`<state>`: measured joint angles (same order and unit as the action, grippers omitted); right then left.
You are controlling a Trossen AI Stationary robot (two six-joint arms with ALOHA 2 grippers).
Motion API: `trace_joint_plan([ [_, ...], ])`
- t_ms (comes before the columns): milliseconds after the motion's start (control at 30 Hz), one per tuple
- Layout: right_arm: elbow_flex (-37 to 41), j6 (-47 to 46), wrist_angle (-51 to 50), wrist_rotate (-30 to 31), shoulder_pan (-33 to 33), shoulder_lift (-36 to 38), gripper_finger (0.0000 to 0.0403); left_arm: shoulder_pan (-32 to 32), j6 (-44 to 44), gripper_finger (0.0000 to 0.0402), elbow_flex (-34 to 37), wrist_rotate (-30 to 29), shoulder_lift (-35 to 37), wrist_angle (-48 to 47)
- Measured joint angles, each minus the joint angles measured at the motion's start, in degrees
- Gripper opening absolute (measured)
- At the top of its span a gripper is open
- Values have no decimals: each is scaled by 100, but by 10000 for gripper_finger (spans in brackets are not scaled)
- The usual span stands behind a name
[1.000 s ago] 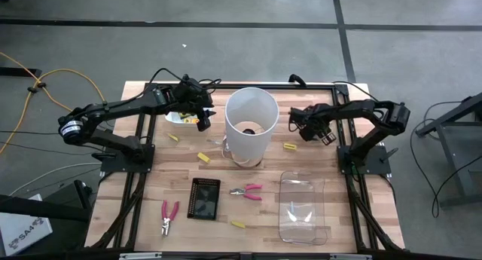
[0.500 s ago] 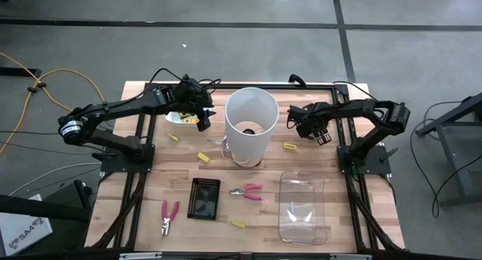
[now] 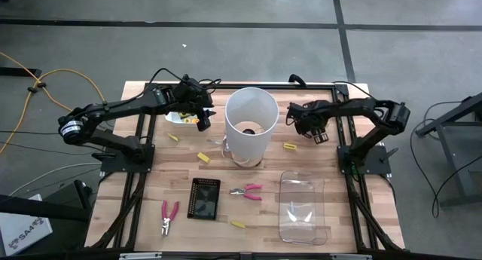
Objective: Pick & Place School Supplies
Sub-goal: Put the crayon box into the white bin
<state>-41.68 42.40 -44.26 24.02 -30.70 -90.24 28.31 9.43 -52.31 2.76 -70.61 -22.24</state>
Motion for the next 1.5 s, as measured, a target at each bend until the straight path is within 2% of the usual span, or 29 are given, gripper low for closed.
trace_joint_plan([
  [433,-692,-225,-32,-61,-280,0,158,0,4,133,0,1,0,0],
  [667,-1124,-520,-40,-362,-434,0,158,0,17,133,0,0,0,0],
  [1233,-2112,-1267,-39,-603,-435,2,158,-1,-6,133,0,13,0,0],
  [1500,-2617,-1284,-34,-611,-415,2,158,-1,-27,133,0,17,1,0],
])
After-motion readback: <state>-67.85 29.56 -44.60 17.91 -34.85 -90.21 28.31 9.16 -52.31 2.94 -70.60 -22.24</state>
